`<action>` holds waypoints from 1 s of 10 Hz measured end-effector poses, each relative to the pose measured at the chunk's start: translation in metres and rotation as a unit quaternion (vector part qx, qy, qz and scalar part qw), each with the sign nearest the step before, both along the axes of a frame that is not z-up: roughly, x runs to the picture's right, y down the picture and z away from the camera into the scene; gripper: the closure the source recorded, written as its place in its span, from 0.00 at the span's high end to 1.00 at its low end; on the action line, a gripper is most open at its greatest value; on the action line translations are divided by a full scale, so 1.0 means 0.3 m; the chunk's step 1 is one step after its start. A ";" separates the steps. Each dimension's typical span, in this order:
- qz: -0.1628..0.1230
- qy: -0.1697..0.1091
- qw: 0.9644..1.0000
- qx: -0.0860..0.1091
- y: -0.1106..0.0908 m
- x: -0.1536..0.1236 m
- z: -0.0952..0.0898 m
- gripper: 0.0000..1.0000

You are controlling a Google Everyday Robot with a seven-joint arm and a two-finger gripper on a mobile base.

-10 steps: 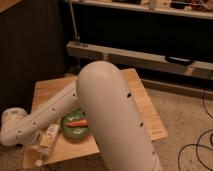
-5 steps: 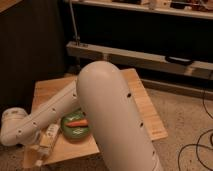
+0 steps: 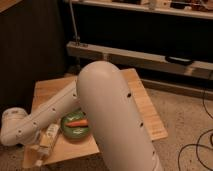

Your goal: Stand the bottle upright

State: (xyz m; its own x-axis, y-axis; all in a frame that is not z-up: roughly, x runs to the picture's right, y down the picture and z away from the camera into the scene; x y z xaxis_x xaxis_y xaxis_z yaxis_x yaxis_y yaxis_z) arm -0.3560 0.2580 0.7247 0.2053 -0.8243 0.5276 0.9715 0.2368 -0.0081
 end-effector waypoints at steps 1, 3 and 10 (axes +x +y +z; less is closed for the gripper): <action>-0.002 0.002 1.000 0.002 -0.001 0.002 -0.001 0.78; -0.028 0.031 0.999 0.016 -0.025 0.016 -0.037 0.78; -0.005 0.096 0.993 0.066 -0.024 0.318 -0.143 0.78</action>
State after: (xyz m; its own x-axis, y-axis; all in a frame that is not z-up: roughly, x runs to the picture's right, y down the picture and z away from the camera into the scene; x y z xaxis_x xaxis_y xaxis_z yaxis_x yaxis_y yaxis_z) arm -0.2606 0.2509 0.6819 0.2832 -0.8861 0.3670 0.9573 0.2381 -0.1640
